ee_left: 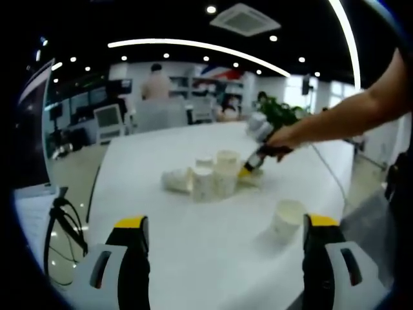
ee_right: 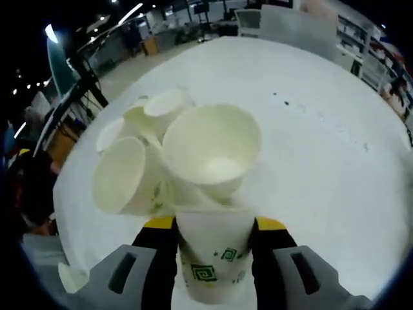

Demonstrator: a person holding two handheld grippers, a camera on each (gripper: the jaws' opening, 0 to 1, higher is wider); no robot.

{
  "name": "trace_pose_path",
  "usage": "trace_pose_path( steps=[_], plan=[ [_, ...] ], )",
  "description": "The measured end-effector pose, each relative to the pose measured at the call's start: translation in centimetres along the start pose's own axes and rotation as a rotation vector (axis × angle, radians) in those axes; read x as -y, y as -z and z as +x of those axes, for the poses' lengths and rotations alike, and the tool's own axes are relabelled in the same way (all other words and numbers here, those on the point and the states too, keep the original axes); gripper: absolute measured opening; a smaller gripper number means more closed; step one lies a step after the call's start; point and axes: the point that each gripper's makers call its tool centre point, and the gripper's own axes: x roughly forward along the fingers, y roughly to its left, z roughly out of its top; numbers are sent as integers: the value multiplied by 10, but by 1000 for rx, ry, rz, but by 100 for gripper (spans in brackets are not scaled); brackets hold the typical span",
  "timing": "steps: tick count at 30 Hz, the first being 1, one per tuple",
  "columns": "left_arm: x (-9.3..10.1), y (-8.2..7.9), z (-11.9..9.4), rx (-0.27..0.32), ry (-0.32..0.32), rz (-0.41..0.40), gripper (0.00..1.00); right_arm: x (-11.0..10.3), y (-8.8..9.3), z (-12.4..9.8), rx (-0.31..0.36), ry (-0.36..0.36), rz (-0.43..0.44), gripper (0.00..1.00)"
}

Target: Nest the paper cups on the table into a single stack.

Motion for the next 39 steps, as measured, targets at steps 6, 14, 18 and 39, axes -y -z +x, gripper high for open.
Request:
trace_pose_path(
  steps=[6, 14, 18, 39],
  plan=[
    [2, 0, 0, -2, 4, -4, 99, 1, 4, -10, 12, 0, -16, 40],
    [6, -4, 2, 7, 15, -6, 99, 11, -1, -28, 85, 16, -45, 39],
    [7, -7, 2, 11, 17, -1, 99, 17, -3, -37, 133, 37, -104, 37],
    [0, -21, -3, 55, -15, 7, 99, 39, -105, -116, 724, 48, 75, 36]
  ],
)
